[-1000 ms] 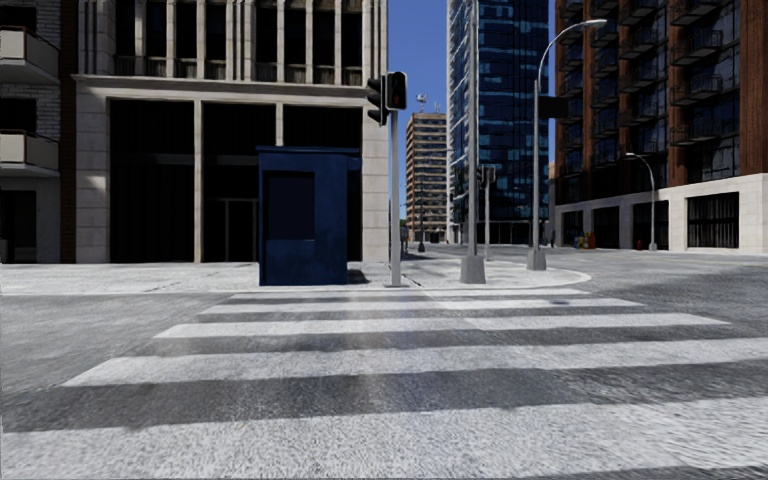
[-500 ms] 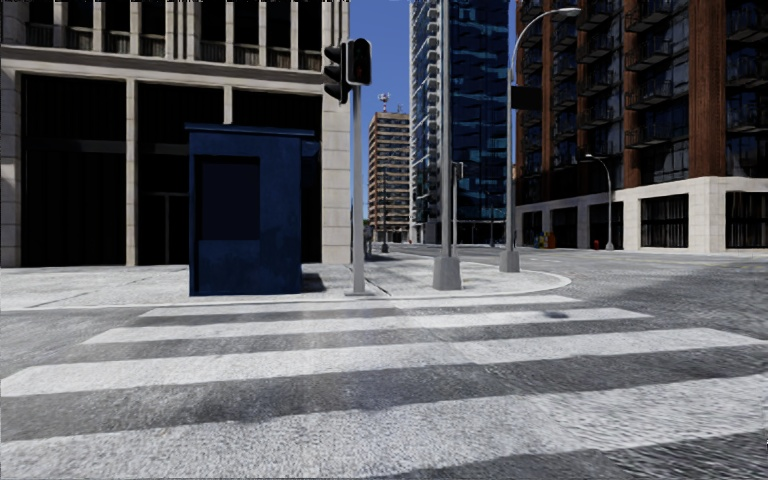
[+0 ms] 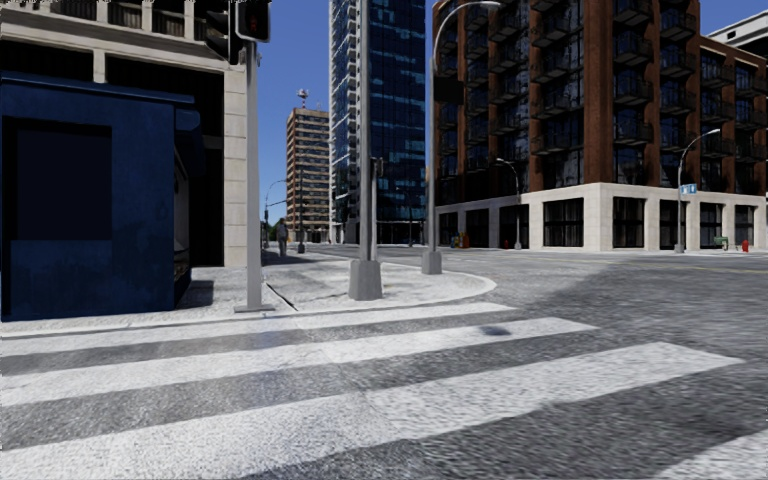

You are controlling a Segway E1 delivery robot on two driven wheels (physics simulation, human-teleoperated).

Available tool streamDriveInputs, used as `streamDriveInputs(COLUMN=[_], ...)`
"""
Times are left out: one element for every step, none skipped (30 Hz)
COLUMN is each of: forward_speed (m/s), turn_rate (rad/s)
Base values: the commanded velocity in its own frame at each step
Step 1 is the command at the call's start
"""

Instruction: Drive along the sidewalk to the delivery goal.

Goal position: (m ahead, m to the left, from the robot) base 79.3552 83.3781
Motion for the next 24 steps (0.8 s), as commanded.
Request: streamDriveInputs(forward_speed=[2.00, 2.00, 2.00, 2.00, 1.96, 1.91, 1.83, 1.74, 1.74, 1.71, 1.69, 1.69, 1.69, 1.68, 1.68, 1.66, 1.61, 1.58, 1.57, 1.57, 1.57, 1.57, 1.57, 1.57], turn_rate=[0.00, 0.00, 0.00, 0.00, 0.00, 0.00, 0.00, 0.00, 0.00, 0.00, 0.00, 0.00, 0.00, 0.00, 0.00, 0.00, 0.00, 0.00, 0.00, 0.00, 0.00, 0.00, 0.00, 0.00])
